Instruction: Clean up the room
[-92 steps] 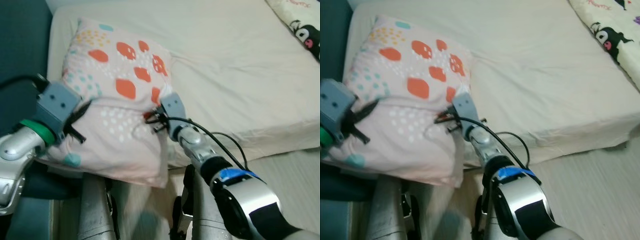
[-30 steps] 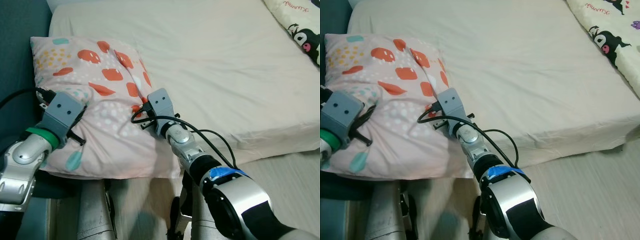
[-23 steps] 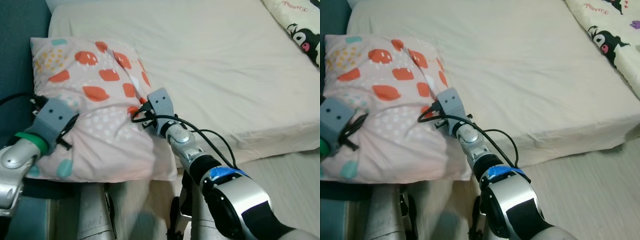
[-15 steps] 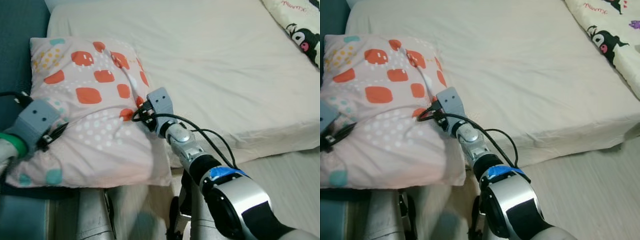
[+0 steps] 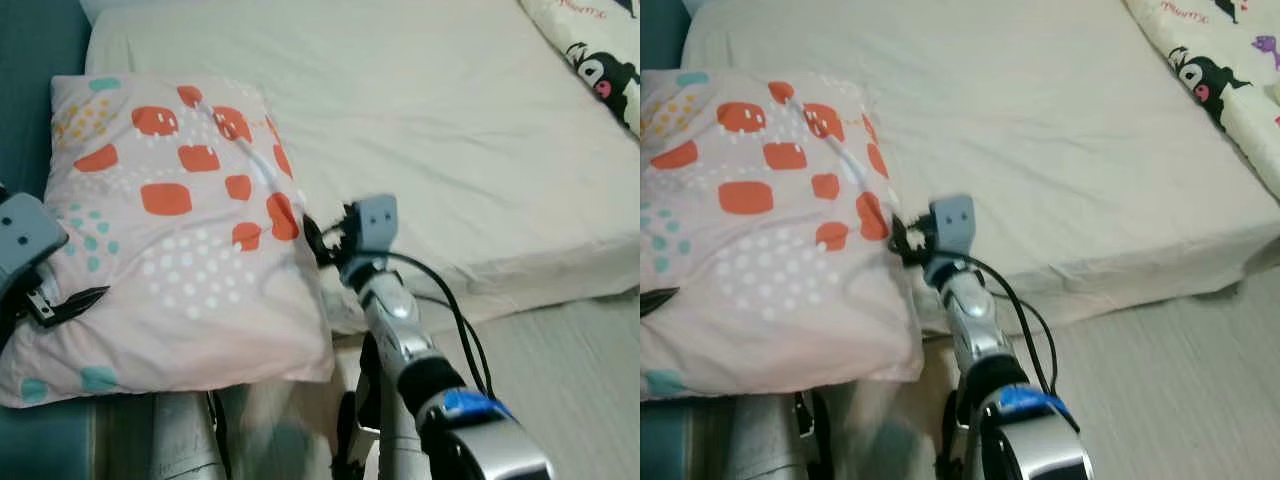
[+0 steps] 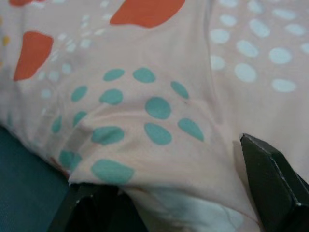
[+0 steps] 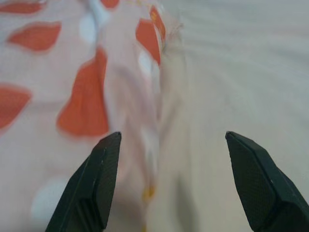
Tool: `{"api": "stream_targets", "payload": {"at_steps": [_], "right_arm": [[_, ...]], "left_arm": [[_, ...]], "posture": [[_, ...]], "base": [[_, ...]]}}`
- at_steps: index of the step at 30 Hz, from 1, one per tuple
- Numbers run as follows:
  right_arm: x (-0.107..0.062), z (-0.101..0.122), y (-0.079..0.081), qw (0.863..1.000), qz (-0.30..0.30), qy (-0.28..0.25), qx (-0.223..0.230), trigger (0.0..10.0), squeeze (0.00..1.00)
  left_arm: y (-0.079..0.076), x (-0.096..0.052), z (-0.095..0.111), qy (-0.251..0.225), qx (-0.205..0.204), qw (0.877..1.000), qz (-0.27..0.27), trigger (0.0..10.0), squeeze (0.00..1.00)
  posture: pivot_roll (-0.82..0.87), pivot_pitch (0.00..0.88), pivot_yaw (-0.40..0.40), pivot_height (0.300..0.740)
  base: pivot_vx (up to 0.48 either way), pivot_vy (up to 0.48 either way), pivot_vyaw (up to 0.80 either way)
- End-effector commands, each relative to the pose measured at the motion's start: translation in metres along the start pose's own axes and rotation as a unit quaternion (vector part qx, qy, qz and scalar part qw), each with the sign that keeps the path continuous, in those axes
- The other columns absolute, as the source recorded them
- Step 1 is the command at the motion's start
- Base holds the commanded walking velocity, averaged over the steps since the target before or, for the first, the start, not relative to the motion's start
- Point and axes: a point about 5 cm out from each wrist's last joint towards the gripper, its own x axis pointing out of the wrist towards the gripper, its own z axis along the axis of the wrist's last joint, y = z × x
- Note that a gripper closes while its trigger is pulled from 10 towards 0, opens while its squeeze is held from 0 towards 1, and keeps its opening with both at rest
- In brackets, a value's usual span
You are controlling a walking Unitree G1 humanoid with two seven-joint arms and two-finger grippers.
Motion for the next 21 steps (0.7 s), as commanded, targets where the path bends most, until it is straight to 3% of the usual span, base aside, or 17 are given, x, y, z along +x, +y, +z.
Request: {"api": "stream_targets", "payload": {"at_steps": [1,4,5,7,9,10,13,14,15,16,18,21], "right_arm": [[-0.011,-0.013,0.008,1.000,0.009,0.014,0.007,10.0,0.00],[-0.016,-0.016,0.004,1.000,0.004,0.017,0.003,10.0,0.00],[-0.020,-0.018,0.000,1.000,-0.003,0.020,0.002,10.0,0.00],[-0.025,-0.018,-0.005,1.000,-0.014,0.018,0.003,10.0,0.00],[-0.027,-0.015,-0.008,1.000,-0.012,0.014,-0.007,10.0,0.00],[-0.027,-0.015,-0.008,1.000,-0.010,0.014,-0.010,10.0,0.00],[-0.027,-0.016,-0.008,1.000,-0.009,0.017,-0.012,10.0,0.00],[-0.028,-0.017,-0.008,1.000,-0.008,0.021,-0.015,10.0,0.00],[-0.029,-0.019,-0.007,0.999,-0.002,0.029,-0.024,10.0,0.00],[-0.029,-0.019,-0.007,0.999,-0.001,0.030,-0.025,10.0,0.00],[-0.029,-0.019,-0.006,0.999,-0.001,0.031,-0.025,10.0,0.00],[-0.031,-0.020,-0.005,0.999,0.003,0.031,-0.022,10.0,0.00]], "left_arm": [[0.004,-0.003,0.014,-0.057,0.004,0.998,0.025,10.0,0.00],[0.010,-0.003,0.018,-0.083,-0.003,0.995,0.060,10.0,0.00],[0.020,-0.004,0.024,-0.115,-0.009,0.988,0.100,10.0,0.00],[0.044,-0.009,0.033,-0.160,-0.014,0.964,0.210,10.0,0.00],[0.065,-0.016,0.039,-0.181,-0.023,0.945,0.272,10.0,0.00],[0.068,-0.018,0.040,-0.180,-0.023,0.943,0.280,10.0,0.00],[0.071,-0.019,0.039,-0.169,-0.018,0.944,0.283,10.0,0.00],[0.071,-0.019,0.039,-0.159,-0.014,0.949,0.271,10.0,0.00],[0.065,-0.017,0.035,-0.130,-0.002,0.967,0.221,10.0,0.00],[0.061,-0.015,0.033,-0.119,0.004,0.973,0.197,10.0,0.00],[0.056,-0.014,0.032,-0.115,0.010,0.978,0.173,10.0,0.00],[0.050,-0.014,0.034,-0.153,-0.033,0.975,0.158,10.0,0.00]], "posture": [[0.12,0.250,-0.090,0.539],[0.12,0.249,-0.090,0.539],[0.12,0.246,-0.089,0.539],[0.12,0.244,-0.087,0.539],[0.11,0.240,-0.084,0.539],[0.11,0.240,-0.084,0.539],[0.11,0.236,-0.081,0.539],[0.11,0.234,-0.080,0.539],[0.11,0.231,-0.080,0.539],[0.11,0.231,-0.080,0.539],[0.11,0.230,-0.080,0.539],[0.12,0.227,-0.085,0.539]], "base": [[0.000,0.000,0.00],[0.000,0.000,0.00],[0.000,0.000,0.00],[0.000,0.000,0.00],[0.000,0.000,0.00],[0.000,0.000,0.00],[0.000,0.000,0.00],[0.000,0.000,0.00],[0.000,0.000,0.00],[0.000,0.000,0.00],[0.000,0.000,0.00],[0.000,0.000,0.00]]}}
